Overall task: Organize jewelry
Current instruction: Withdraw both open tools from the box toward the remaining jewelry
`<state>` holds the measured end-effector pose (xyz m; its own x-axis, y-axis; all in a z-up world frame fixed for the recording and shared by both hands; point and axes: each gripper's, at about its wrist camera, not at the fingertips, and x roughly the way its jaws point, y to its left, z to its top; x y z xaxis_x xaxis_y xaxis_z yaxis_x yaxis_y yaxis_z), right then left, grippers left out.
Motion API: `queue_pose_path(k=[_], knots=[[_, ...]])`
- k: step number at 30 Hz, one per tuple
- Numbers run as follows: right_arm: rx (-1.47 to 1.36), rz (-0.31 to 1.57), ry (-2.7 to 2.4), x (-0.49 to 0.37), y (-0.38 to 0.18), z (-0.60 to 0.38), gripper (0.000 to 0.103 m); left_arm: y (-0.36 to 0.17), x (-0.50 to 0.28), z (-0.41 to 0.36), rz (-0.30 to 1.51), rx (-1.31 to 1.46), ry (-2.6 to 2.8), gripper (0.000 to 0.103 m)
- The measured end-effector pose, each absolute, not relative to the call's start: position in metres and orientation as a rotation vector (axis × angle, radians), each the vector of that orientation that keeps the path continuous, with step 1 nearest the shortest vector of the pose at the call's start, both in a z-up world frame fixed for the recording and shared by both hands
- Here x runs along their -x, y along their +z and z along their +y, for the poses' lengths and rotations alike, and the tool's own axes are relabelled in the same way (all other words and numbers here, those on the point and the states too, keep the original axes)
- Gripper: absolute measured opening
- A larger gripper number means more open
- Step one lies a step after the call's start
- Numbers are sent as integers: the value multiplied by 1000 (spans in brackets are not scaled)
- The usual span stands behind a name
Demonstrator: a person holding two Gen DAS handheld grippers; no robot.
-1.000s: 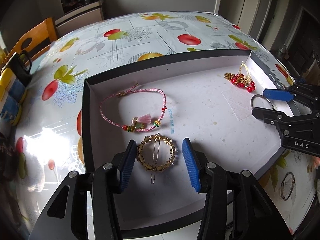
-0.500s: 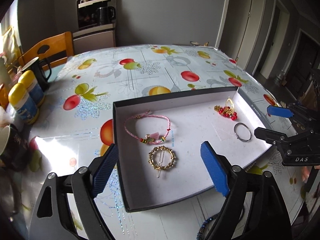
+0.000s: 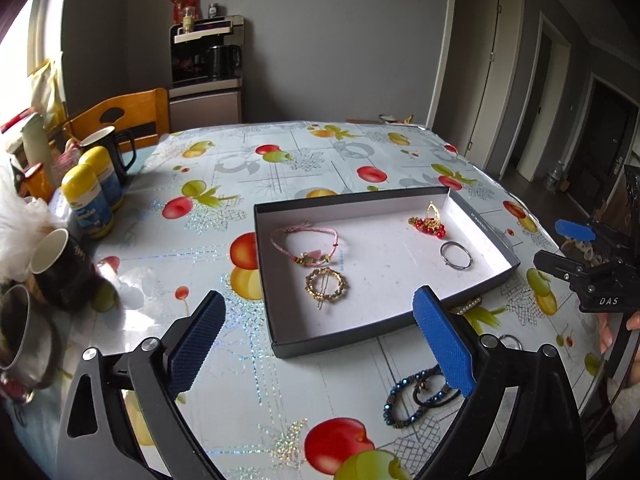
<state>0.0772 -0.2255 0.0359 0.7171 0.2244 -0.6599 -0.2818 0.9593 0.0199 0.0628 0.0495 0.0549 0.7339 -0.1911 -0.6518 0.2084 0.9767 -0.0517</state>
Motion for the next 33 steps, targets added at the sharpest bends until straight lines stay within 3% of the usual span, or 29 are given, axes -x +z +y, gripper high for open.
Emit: queue_pose_path(k=[17, 33], knots=[[70, 834, 304, -27, -16, -241, 98, -22, -20, 35, 885, -75, -258, 97], [135, 891, 422, -20, -40, -208, 98, -27, -16, 6, 899, -107, -338, 97]])
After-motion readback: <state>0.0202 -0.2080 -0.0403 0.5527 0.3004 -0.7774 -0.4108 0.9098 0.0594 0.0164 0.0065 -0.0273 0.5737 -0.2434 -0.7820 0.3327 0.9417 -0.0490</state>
